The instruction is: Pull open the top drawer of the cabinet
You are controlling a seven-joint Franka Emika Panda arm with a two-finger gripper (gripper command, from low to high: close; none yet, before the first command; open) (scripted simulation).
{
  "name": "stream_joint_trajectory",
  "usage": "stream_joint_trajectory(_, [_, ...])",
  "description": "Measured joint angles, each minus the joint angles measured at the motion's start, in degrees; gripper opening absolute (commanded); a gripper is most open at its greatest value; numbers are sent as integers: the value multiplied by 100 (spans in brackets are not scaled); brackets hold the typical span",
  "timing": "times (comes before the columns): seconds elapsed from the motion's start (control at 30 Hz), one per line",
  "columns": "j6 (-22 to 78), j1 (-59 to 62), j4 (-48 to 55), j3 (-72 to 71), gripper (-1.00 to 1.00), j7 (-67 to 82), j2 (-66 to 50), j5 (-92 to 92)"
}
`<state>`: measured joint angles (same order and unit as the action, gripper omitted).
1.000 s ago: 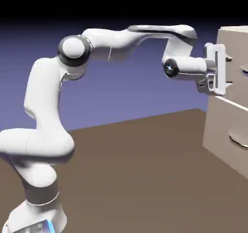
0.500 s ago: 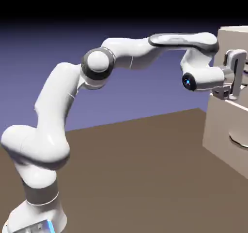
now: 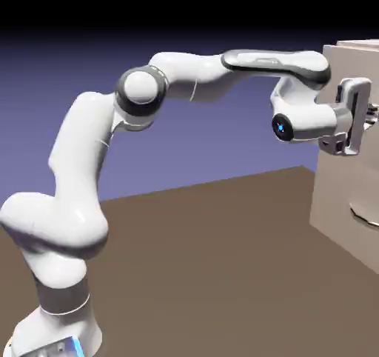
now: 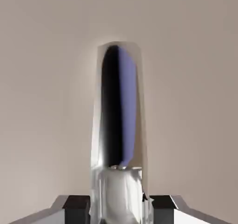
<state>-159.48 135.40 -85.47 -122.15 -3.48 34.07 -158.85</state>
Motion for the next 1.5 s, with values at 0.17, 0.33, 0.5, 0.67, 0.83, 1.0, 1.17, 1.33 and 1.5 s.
stream_joint_trajectory(0.17, [212, -828, -1038, 526, -100, 778, -770, -265])
stream_joint_trajectory(0.33, [305, -1857, -1951, 1251, -100, 1787, -1676, -568])
stream_joint_trajectory(0.5, [384, -2838, -2393, 2163, -100, 2008, -1910, -633])
stream_joint_trajectory(0.67, [537, -3744, -2678, 3182, -100, 1405, -1493, -442])
stream_joint_trajectory(0.83, [438, -4744, -2922, 3995, -100, 2297, -2127, -712])
stream_joint_trajectory(1.0, [619, -5690, -3382, 5032, -100, 1658, -1601, -487])
stream_joint_trajectory(1.17, [854, -6661, -4119, 6070, -100, 935, -878, -211])
stream_joint_trajectory(1.33, [1157, -6983, -4832, 6479, -100, -46, 83, 150])
stream_joint_trajectory(1.5, [1033, -8006, -4902, 7430, -100, 567, -151, 26])
